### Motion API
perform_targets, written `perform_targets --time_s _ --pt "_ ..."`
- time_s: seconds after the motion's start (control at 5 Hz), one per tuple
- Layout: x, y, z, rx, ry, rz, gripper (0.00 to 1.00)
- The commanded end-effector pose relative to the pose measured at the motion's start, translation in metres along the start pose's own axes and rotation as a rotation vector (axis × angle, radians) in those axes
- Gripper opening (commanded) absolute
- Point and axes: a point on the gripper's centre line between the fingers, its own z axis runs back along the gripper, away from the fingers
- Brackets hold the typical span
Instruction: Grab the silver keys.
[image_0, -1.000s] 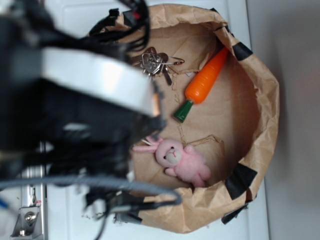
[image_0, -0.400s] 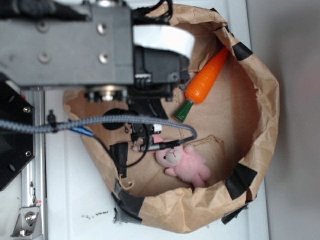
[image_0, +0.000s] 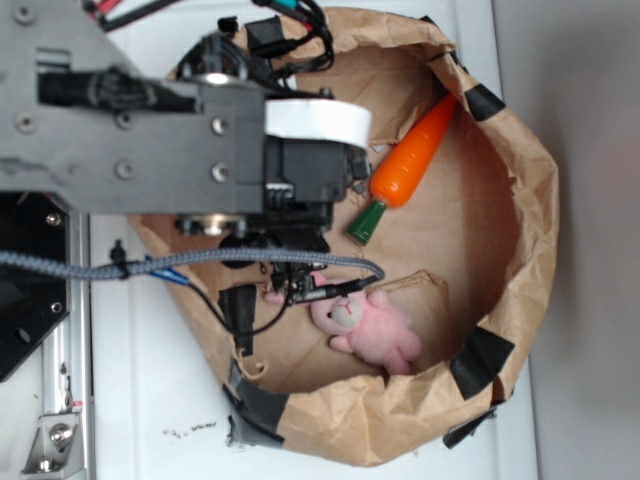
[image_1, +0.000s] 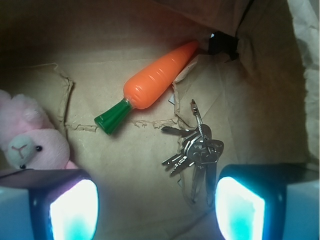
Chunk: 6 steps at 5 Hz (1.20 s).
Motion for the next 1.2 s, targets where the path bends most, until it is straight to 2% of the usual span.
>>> perform_targets --time_s 0.0,0.4,0.8,1.0 --pt "0.014 0.01 -0.004 0.001 -0.045 0.048 1.0" --pt "0.018 0.023 -0.013 0.113 -0.069 0.106 1.0" --pt "0.016 0.029 -0.016 0.142 -0.06 0.105 1.0" --pt "0.012 0.03 -0.016 0.126 -0.055 0.098 1.0"
